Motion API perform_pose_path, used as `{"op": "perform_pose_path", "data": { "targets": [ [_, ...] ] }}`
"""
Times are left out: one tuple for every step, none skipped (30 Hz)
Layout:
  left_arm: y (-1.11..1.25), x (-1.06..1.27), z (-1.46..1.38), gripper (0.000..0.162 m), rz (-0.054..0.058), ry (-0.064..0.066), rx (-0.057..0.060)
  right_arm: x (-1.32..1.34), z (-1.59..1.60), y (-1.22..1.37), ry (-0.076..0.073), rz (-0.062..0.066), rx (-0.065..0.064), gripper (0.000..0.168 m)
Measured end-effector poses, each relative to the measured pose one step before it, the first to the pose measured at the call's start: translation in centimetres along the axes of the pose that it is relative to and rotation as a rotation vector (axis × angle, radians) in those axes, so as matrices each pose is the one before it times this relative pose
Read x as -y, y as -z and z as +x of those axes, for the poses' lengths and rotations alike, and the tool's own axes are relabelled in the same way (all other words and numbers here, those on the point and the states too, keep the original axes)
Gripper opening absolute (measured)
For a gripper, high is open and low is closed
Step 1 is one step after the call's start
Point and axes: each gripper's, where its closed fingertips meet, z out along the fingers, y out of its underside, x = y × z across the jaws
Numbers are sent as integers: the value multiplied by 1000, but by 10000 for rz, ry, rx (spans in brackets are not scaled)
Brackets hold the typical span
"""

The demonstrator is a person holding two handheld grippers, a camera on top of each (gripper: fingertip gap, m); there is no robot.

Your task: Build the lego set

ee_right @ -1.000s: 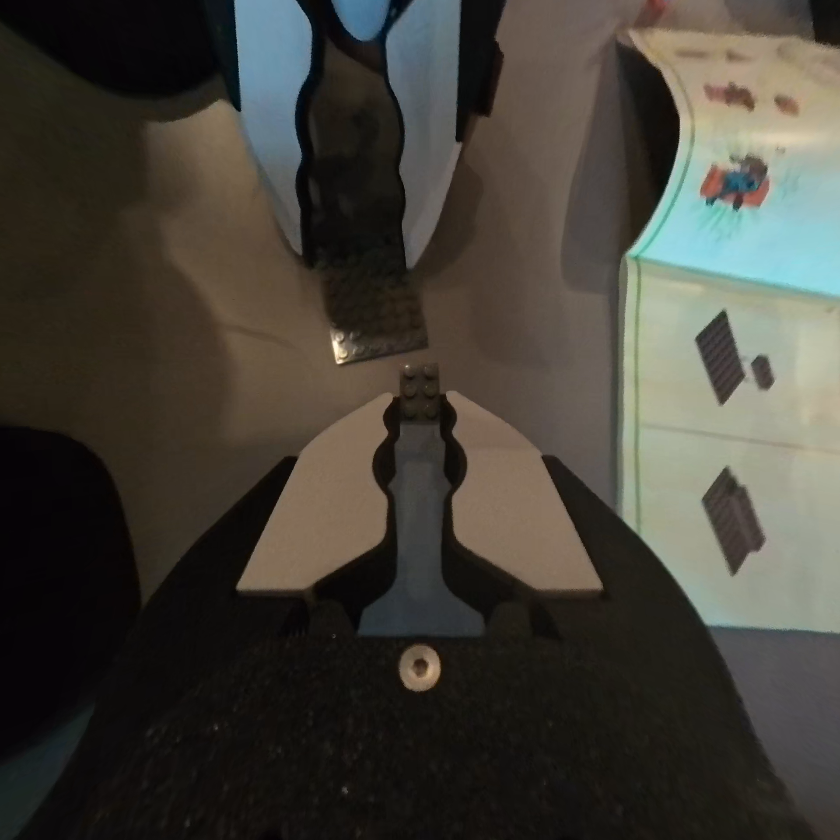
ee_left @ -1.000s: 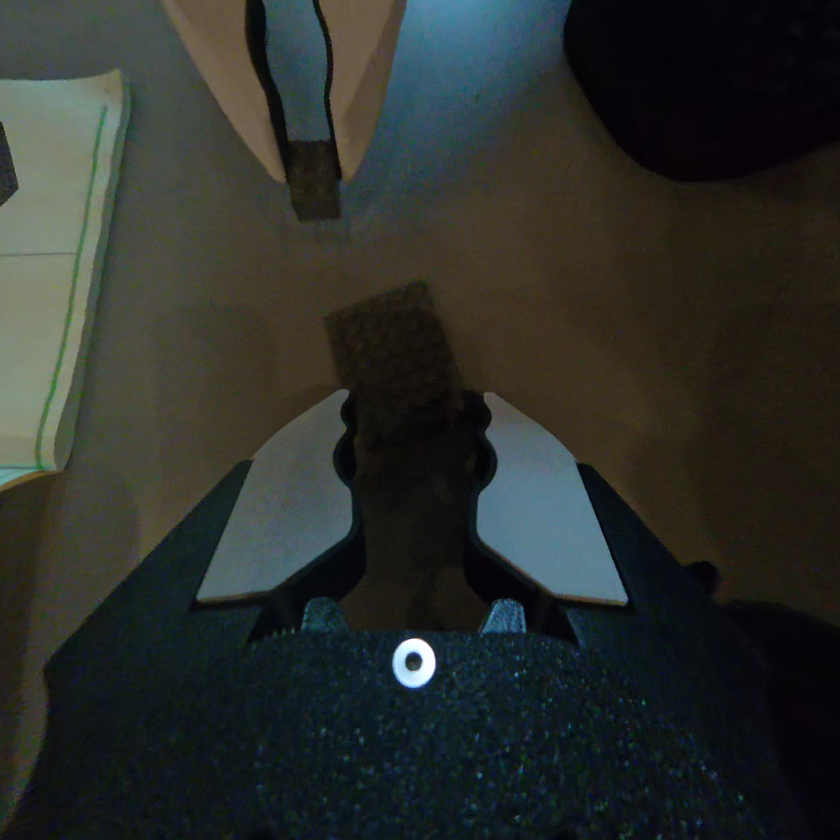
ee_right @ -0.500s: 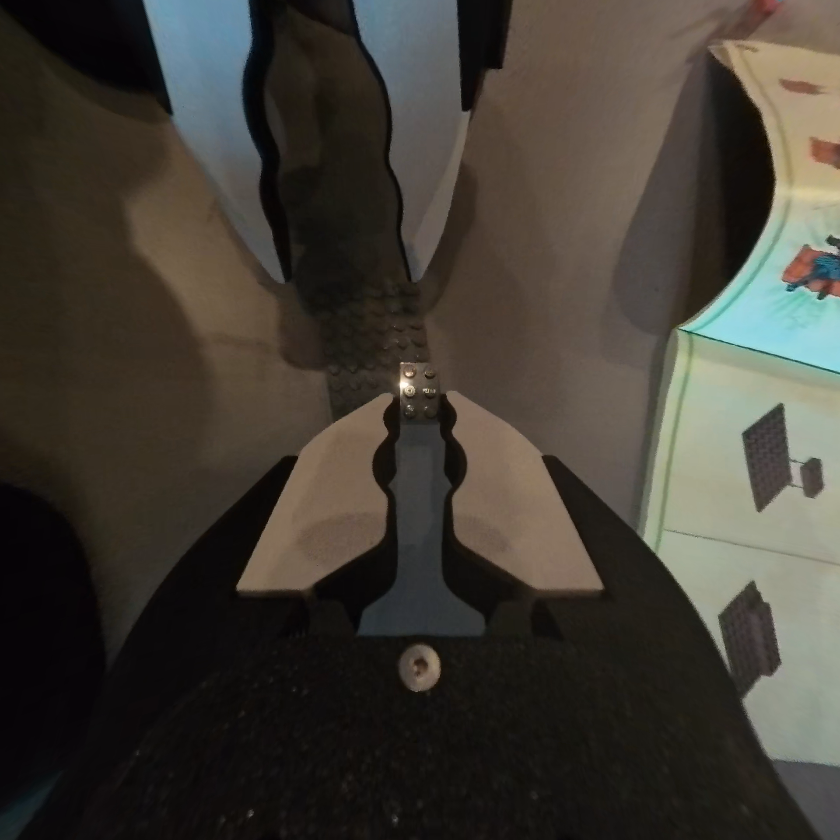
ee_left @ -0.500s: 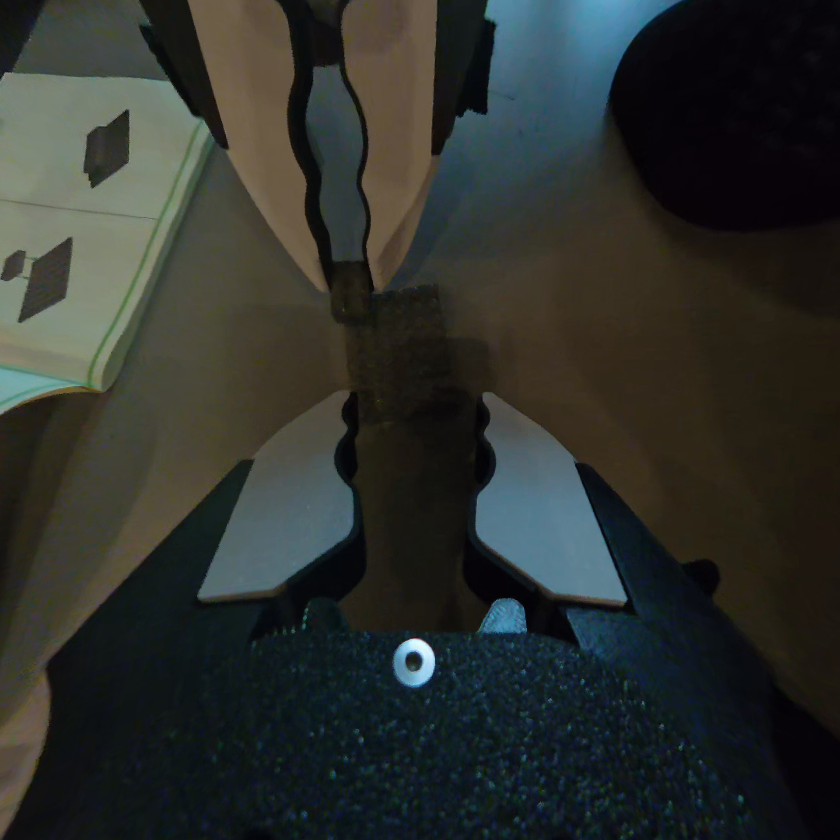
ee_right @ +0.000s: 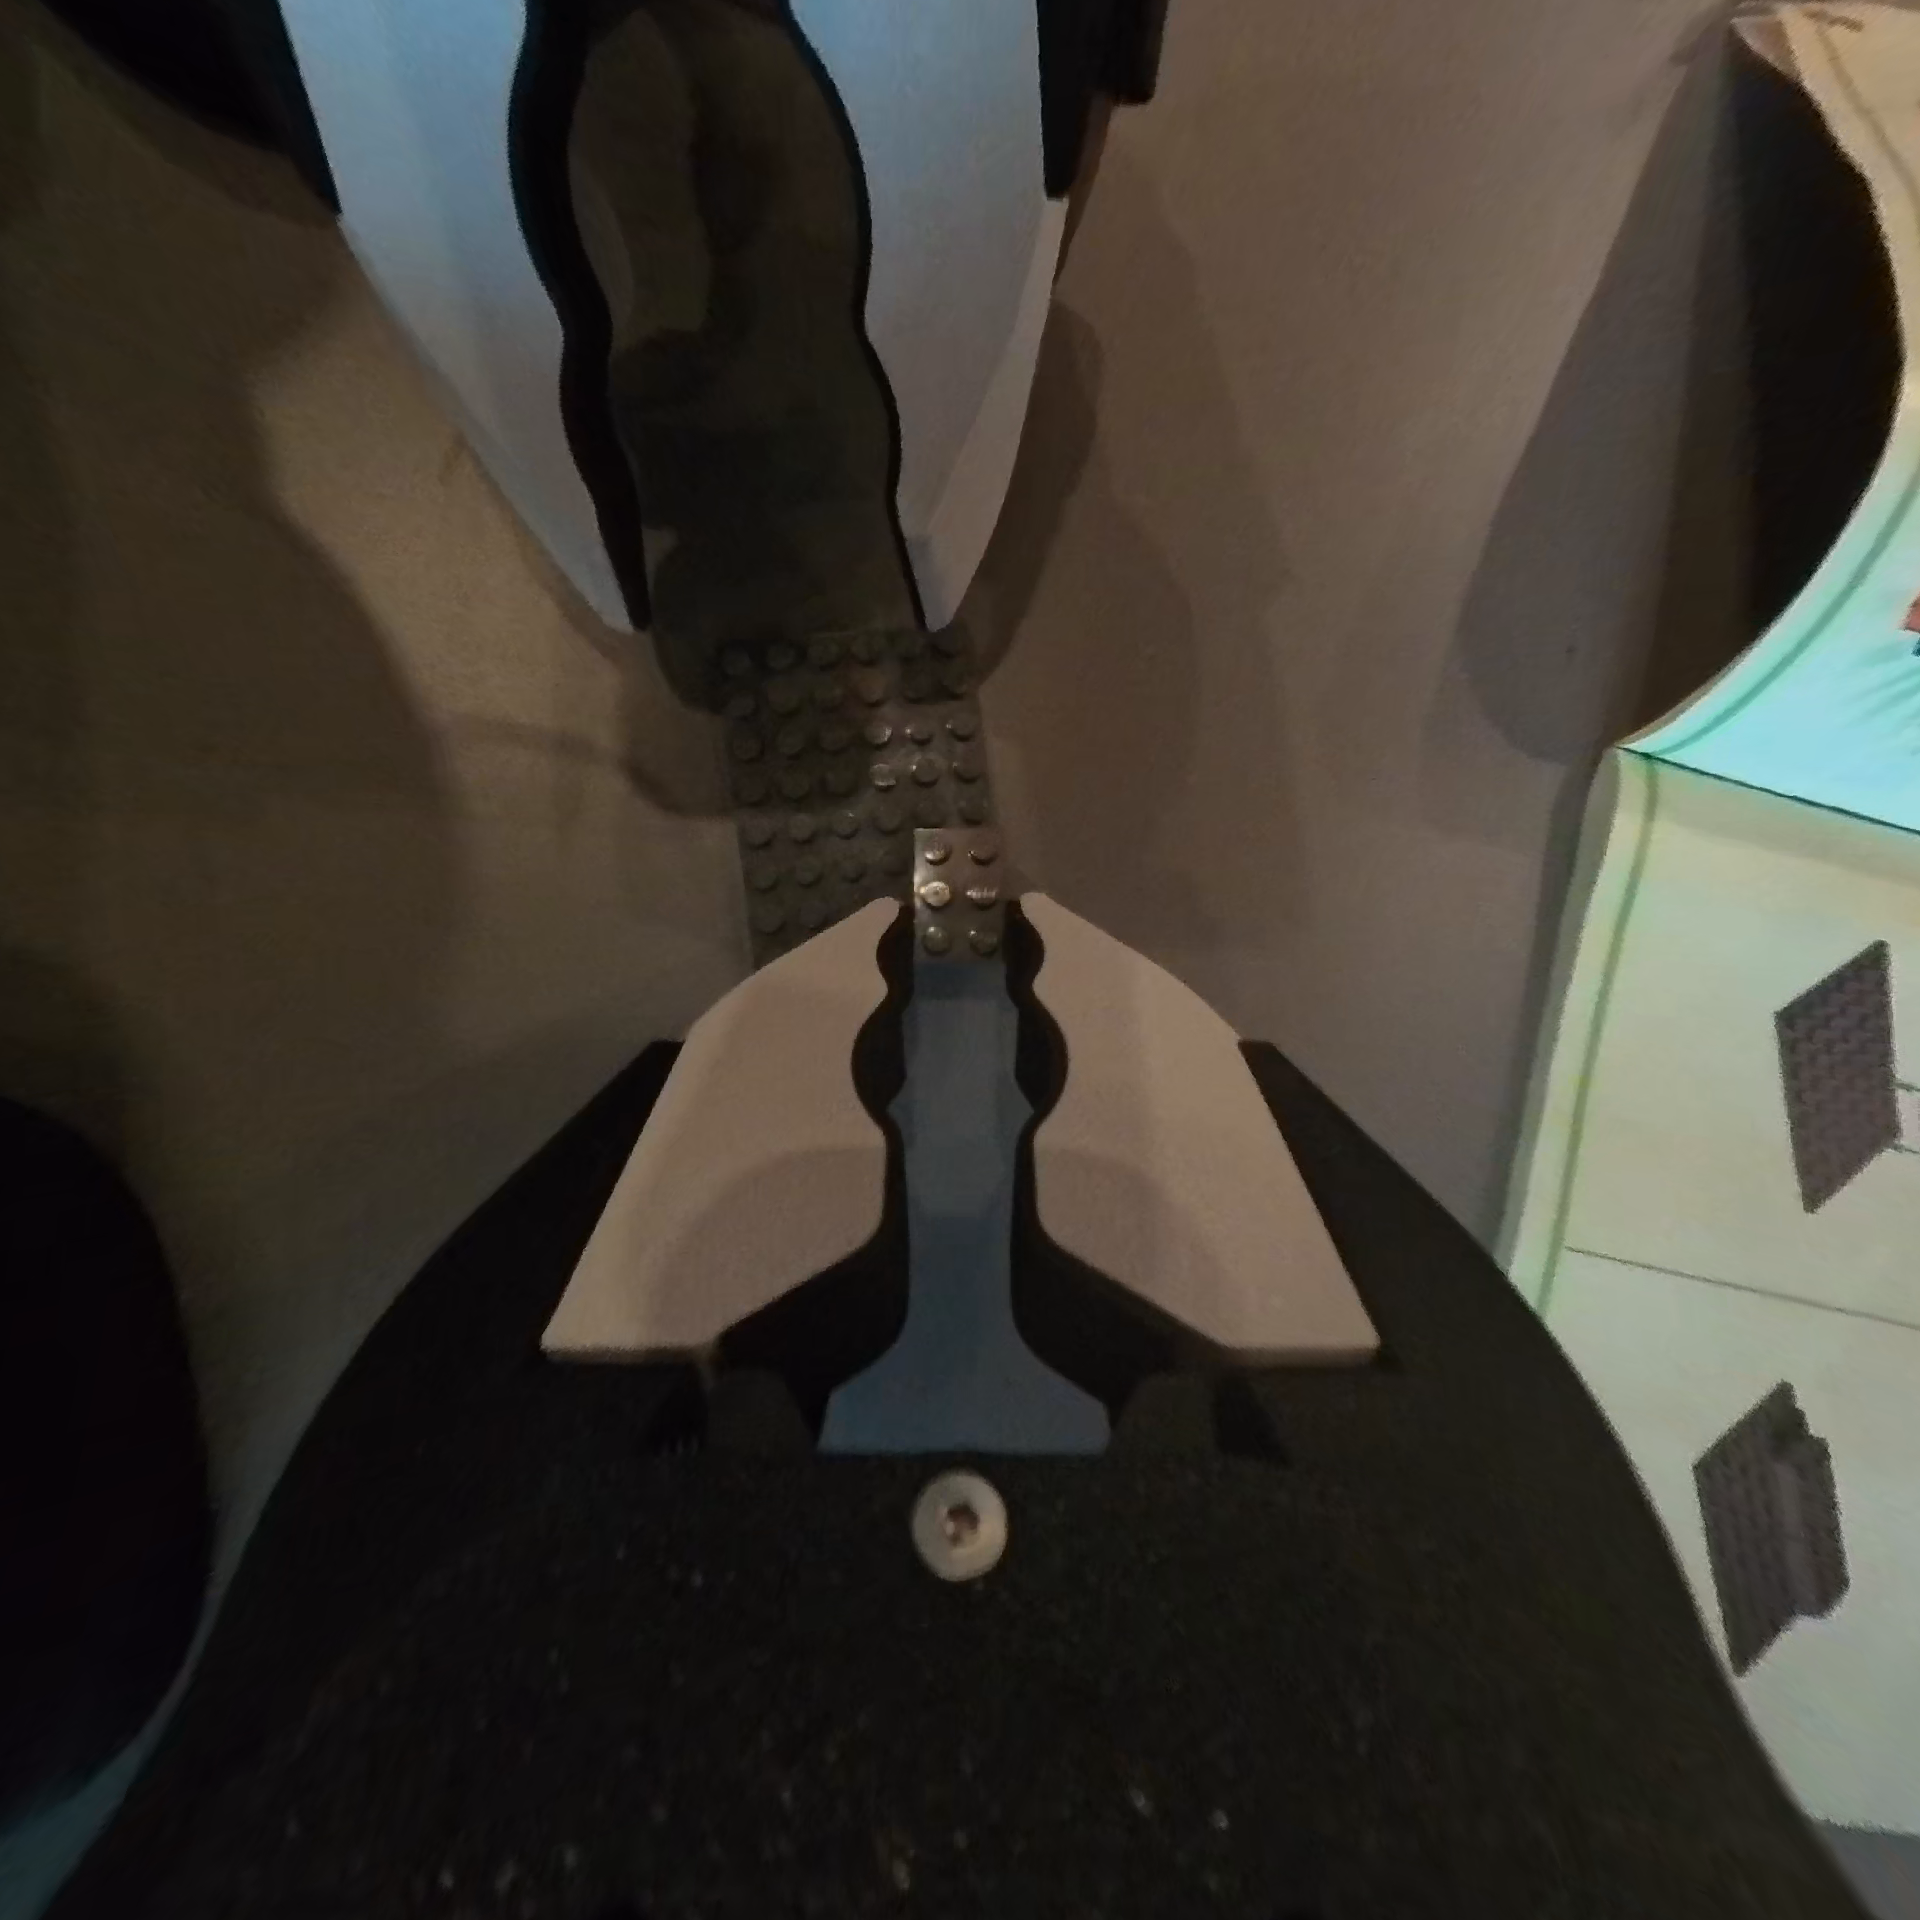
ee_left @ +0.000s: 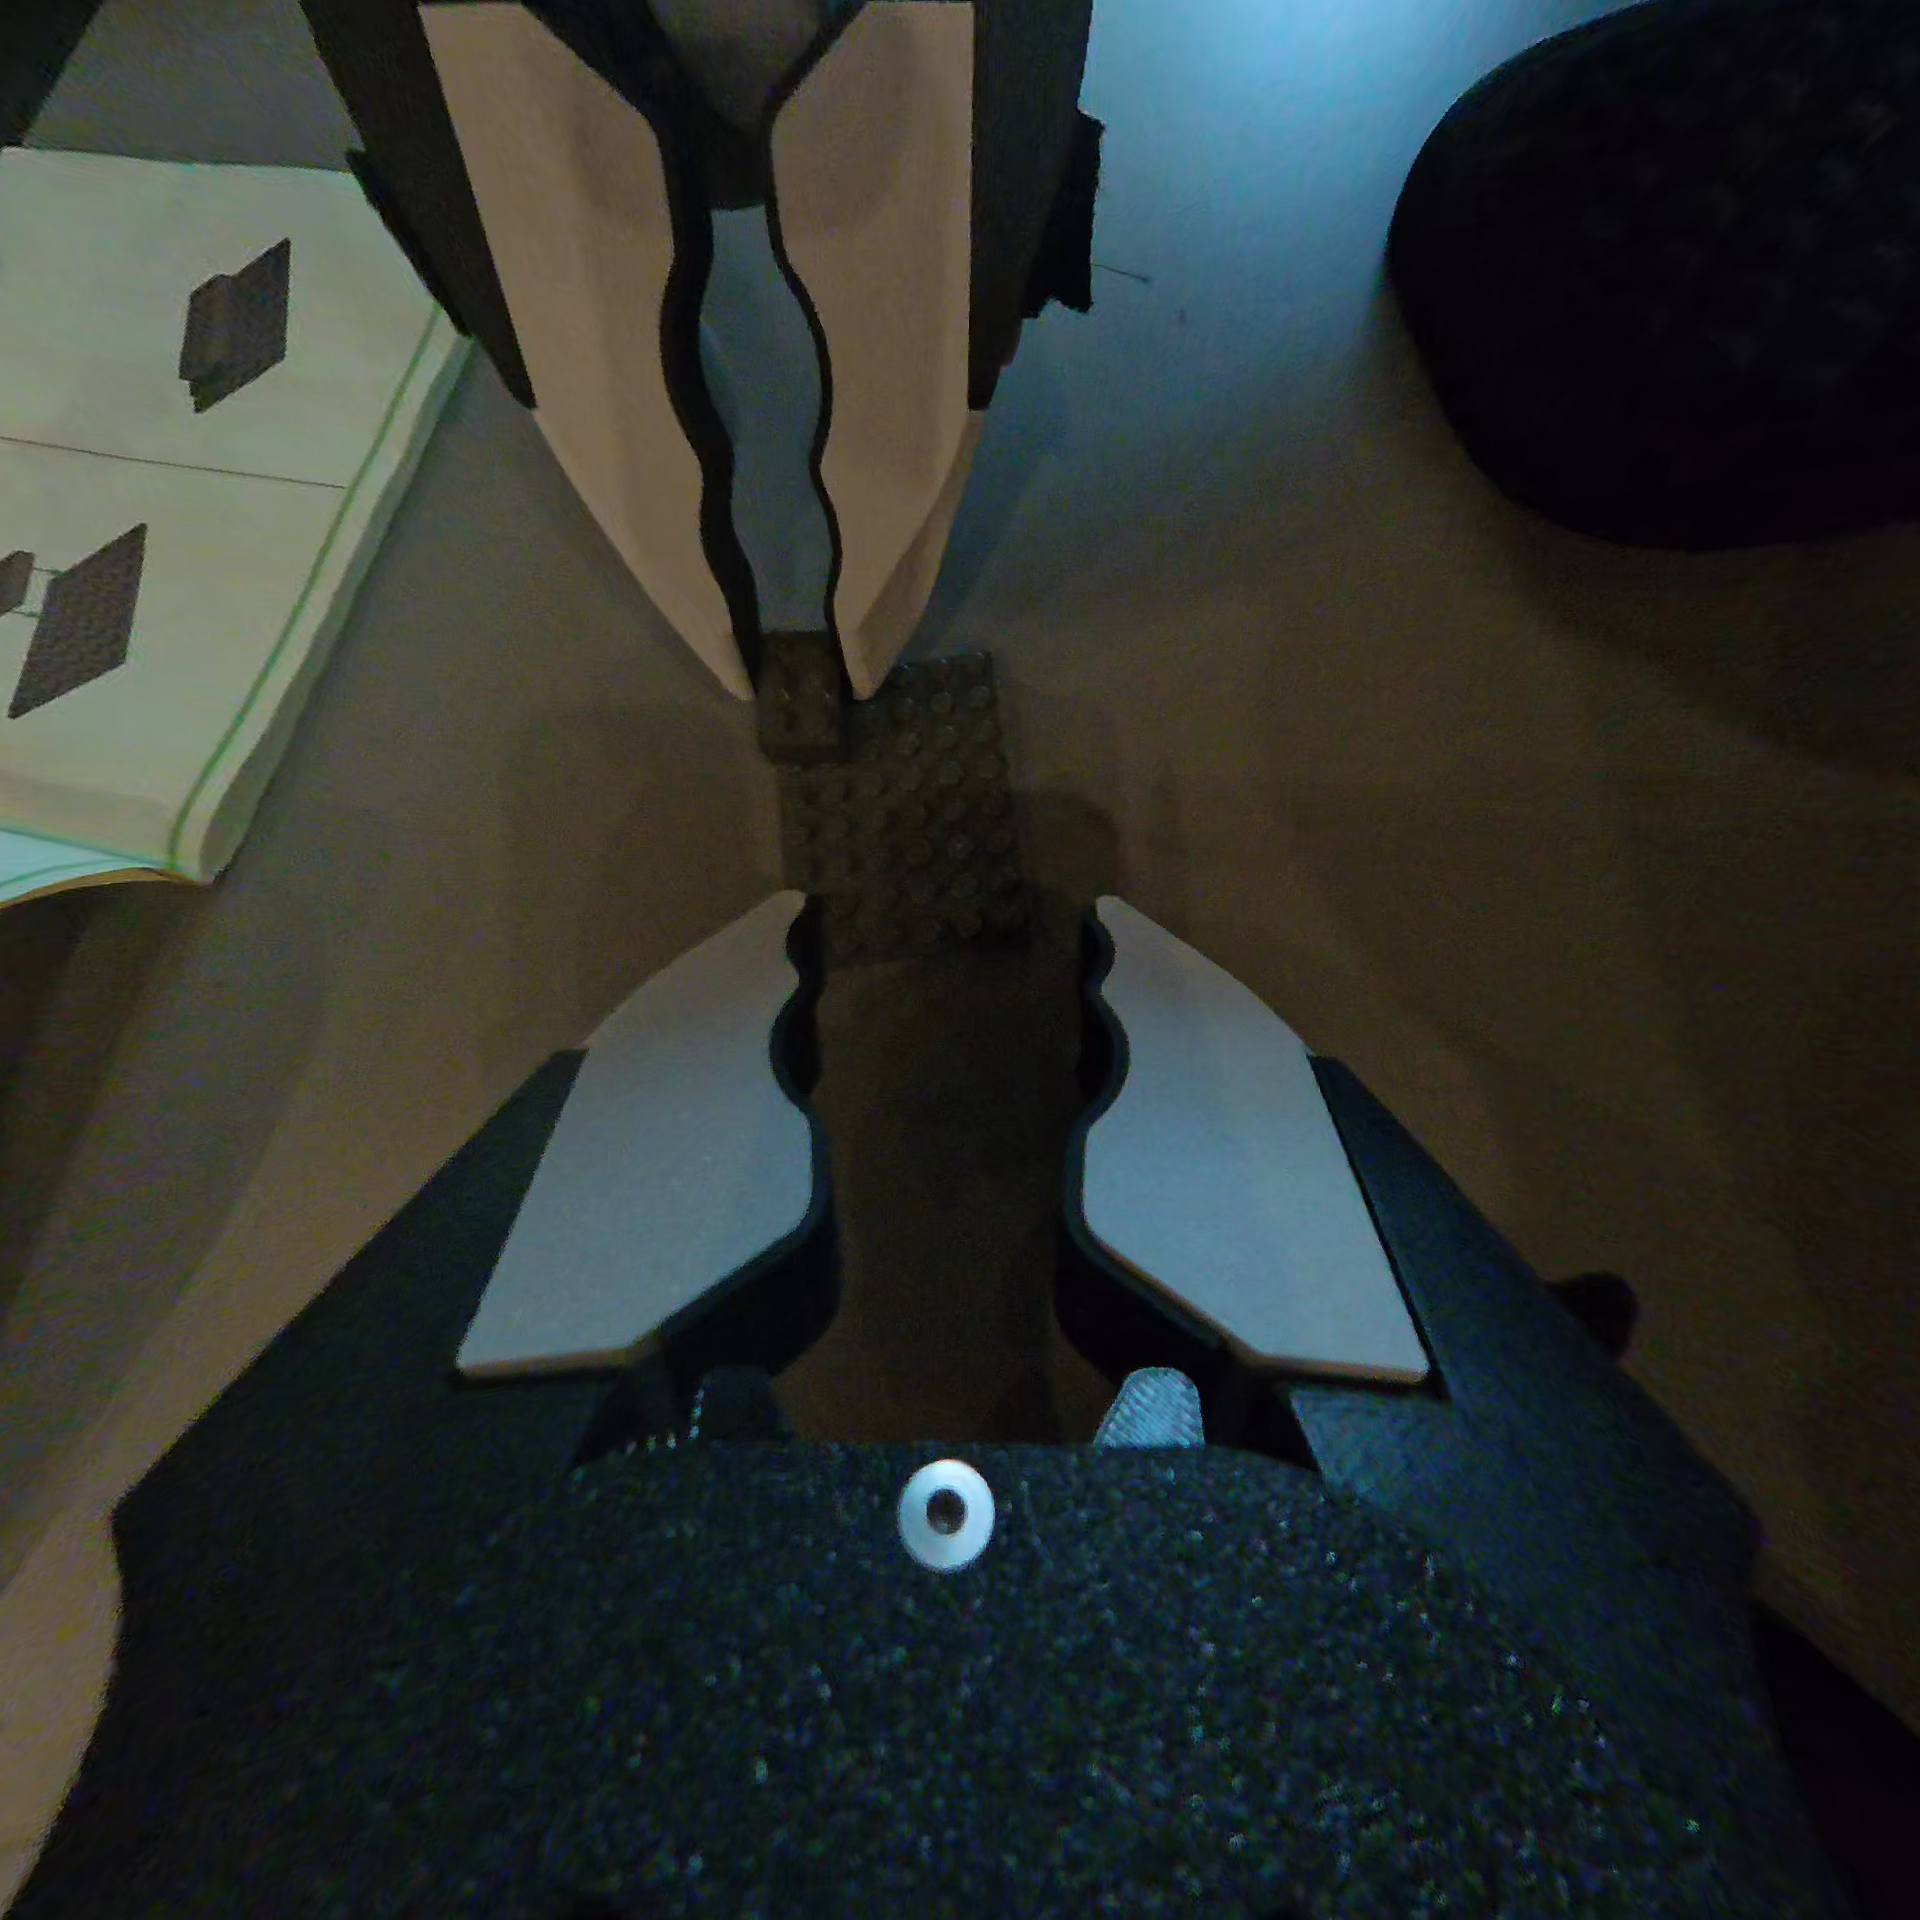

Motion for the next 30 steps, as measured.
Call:
{"op": "perform_pose_path", "data": {
  "targets": [
    [-27, -17, 11, 48, -1, 2, -5, 16, 35, -35, 33, 15, 5, 16],
    [-42, -40, -13, 48, -12, 8, -6, -5, 21, -27, 34, -13, 24, 16],
    [-24, -41, -27, 48, -7, 16, 2, 10, -3, -15, 34, -16, 50, 16],
    [-27, -17, -13, 48, 6, 17, -10, 16, 8, -31, 49, -20, 42, 16],
    [-7, -25, 0, 47, -1, 18, -12, -5, 24, -20, 57, -36, 42, 16],
    [-13, -20, -32, 47, -2, 9, 8, -58, -7, -50, 42, -60, 70, 16],
    [4, -14, -4, 47, 5, 1, 5, -61, -14, -34, 38, -55, 75, 16],
    [10, -6, 22, 47, 6, 10, -11, -42, 11, -5, 39, -21, 58, 16],
    [7, 2, 43, 47, 11, 8, -20, -16, 24, 4, 20, -3, 46, 16],
    [-2, 13, 33, 47, 14, 3, -9, -19, 8, 5, 9, -12, 53, 16],
    [-6, -22, 11, 47, -1, 2, -6, -16, 19, 4, 29, -16, 40, 16],
    [-9, -22, 24, 47, -6, 1, -9, -14, 19, 5, 50, -23, 21, 16],
    [-4, -7, 22, 47, 6, 4, -14, -10, 7, -8, 47, -23, 14, 16],
    [-16, 8, 27, 47, 12, 16, -19, -12, 8, -19, 27, -13, 16, 16],
    [5, 16, 17, 46, 12, 17, -12, -5, 3, -11, 12, -5, 20, 17],
    [2, 23, 15, 46, 17, 4, -10, 27, -41, 20, 4, 22, 42, 20],
    [5, 18, 20, 46, 13, 8, -11, 33, -81, 44, -4, 36, 68, 22],
    [9, 8, 2, 46, 6, 14, -2, 42, -78, 85, -4, 25, 53, 23],
    [19, 19, 14, 46, 14, 3, -2, 16, -26, 114, -4, 20, 11, 24],
    [12, 31, 7, 46, 23, 3, -5, 48, -37, 155, -31, 35, 13, 26],
    [9, 16, -9, 46, 18, 11, 5, 133, -19, 203, -79, 92, -1, 27],
    [14, 6, -33, 46, 10, 3, 19, 264, 24, 268, -119, 186, -39, 27],
    [14, -6, -36, 45, 11, 1, 22, 348, 66, 311, -173, 246, -60, 27],
    [-7, -30, -31, 45, 11, 13, 10, 339, 98, 297, -242, 239, -50, 25],
    [-20, -53, -24, 45, 0, 21, 2, 323, 127, 237, -264, 226, -47, 21],
    [-38, -66, -18, 45, -4, 20, -2, 296, 109, 167, -206, 228, -32, 15],
    [-35, -38, -18, 45, 1, 15, 10, 191, 47, 70, -128, 173, 9, 7],
    [-19, -12, -14, 45, -3, 1, 12, 5, 21, -37, -91, 43, 29, 0],
    [-3, 14, 5, 45, -6, -11, 4, -191, 36, -132, -63, -109, 12, 0],
    [17, 19, -13, 45, 7, -12, 25, -296, 45, -176, 7, -182, -19, 0]
  ]
}}
